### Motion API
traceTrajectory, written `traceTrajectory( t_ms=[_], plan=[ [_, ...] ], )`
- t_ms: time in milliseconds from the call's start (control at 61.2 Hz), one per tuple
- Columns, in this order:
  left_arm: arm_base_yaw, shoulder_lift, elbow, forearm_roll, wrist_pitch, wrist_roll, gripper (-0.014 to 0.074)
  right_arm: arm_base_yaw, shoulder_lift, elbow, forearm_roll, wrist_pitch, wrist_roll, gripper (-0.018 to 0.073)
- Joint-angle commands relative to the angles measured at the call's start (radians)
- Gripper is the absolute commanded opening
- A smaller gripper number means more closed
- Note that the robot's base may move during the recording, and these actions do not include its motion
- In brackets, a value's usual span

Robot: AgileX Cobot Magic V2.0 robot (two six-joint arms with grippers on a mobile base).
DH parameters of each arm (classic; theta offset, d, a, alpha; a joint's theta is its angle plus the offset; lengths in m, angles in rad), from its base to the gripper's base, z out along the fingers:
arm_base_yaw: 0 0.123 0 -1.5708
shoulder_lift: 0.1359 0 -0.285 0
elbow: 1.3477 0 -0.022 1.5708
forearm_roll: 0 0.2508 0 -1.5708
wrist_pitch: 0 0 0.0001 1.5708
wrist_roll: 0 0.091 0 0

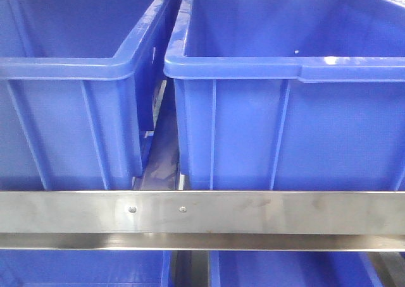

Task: Sort and place red and blue blocks on shelf
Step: 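Raise both open grippers up out of the blue bins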

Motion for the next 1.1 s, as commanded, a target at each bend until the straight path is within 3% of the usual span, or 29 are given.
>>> traceTrajectory(
  t_ms=[0,131,883,915,964,1079],
  plan=[
    [-0.006,0.002,-0.029,0.0,-0.083,-0.002,0.0144,-0.007,-0.016,0.0,-0.059,-0.089,-0.008,0.007],
    [-0.006,0.002,-0.029,0.0,-0.083,-0.002,0.0144,-0.007,-0.016,0.0,-0.139,-0.103,-0.006,0.007],
    [-0.006,0.002,-0.029,0.0,-0.083,-0.002,0.0144,-0.007,-0.016,0.0,-0.132,-0.094,-0.002,0.007],
    [-0.006,0.002,-0.027,0.017,-0.08,0.004,0.0144,-0.007,-0.016,0.0,-0.132,-0.094,-0.002,0.007],
    [-0.006,-0.013,-0.028,0.1,-0.08,0.009,0.0143,-0.007,-0.016,0.0,-0.132,-0.094,-0.002,0.007],
    [-0.006,-0.125,0.016,0.123,-0.082,0.009,0.0141,-0.007,-0.016,0.0,-0.132,-0.094,-0.002,0.007]
  ],
)
